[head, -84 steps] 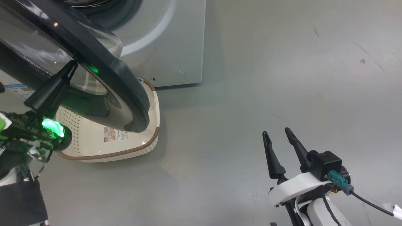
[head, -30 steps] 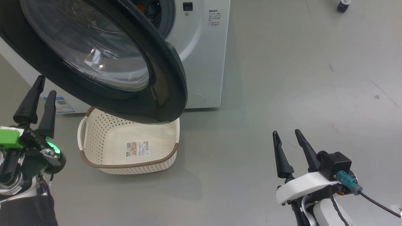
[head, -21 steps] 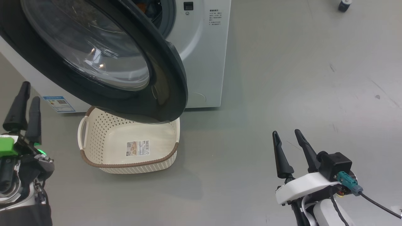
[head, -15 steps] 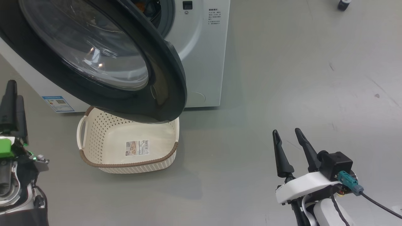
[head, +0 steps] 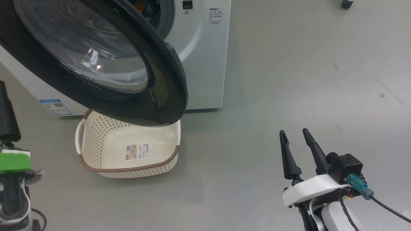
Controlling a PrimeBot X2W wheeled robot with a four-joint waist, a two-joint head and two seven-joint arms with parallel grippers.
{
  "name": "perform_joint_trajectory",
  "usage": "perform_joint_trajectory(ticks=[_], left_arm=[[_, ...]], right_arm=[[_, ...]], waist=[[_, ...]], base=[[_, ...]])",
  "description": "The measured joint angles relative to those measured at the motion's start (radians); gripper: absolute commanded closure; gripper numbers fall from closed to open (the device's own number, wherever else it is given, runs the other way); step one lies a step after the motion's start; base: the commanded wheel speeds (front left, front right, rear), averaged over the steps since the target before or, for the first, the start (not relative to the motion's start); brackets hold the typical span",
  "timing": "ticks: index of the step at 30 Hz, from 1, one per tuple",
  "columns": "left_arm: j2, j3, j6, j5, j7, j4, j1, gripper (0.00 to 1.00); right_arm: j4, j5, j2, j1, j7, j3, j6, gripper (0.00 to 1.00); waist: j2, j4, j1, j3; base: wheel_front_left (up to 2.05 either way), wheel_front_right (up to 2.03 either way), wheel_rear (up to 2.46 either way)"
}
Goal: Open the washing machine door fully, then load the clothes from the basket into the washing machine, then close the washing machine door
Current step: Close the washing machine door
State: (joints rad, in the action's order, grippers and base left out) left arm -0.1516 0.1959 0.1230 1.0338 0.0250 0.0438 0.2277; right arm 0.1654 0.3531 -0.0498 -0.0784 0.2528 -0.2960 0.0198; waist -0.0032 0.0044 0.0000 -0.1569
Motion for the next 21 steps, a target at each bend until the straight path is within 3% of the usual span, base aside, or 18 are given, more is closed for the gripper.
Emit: perform_joint_trajectory(ticks=[6, 15, 21], left_arm=[[-0.091, -0.123, 0.001, -0.207, -0.095, 0.013, -0.090, 0.00], [-0.176, -0.241, 0.001, -0.456, -0.242, -0.047, -0.194, 0.00], [-0.178, -0.278, 0.005, -0.560, -0.277, -0.105, -0.244, 0.00]], right_arm=[[-0.009, 0.000, 0.000, 0.000, 0.000, -0.001, 0.000, 0.00], [-0.015, 0.000, 0.000, 0.000, 0.000, 0.002, 0.005, 0.00], [-0.018, 0.000, 0.000, 0.000, 0.000, 0.002, 0.005, 0.00]], waist=[[0.0000, -0.004, 0.0000, 0.001], [0.0000, -0.006, 0.0000, 0.004], [0.0000, -0.007, 0.0000, 0.009]], base=[[0.00, 0.00, 0.00], [0.00, 0.00, 0.00], [0.00, 0.00, 0.00]])
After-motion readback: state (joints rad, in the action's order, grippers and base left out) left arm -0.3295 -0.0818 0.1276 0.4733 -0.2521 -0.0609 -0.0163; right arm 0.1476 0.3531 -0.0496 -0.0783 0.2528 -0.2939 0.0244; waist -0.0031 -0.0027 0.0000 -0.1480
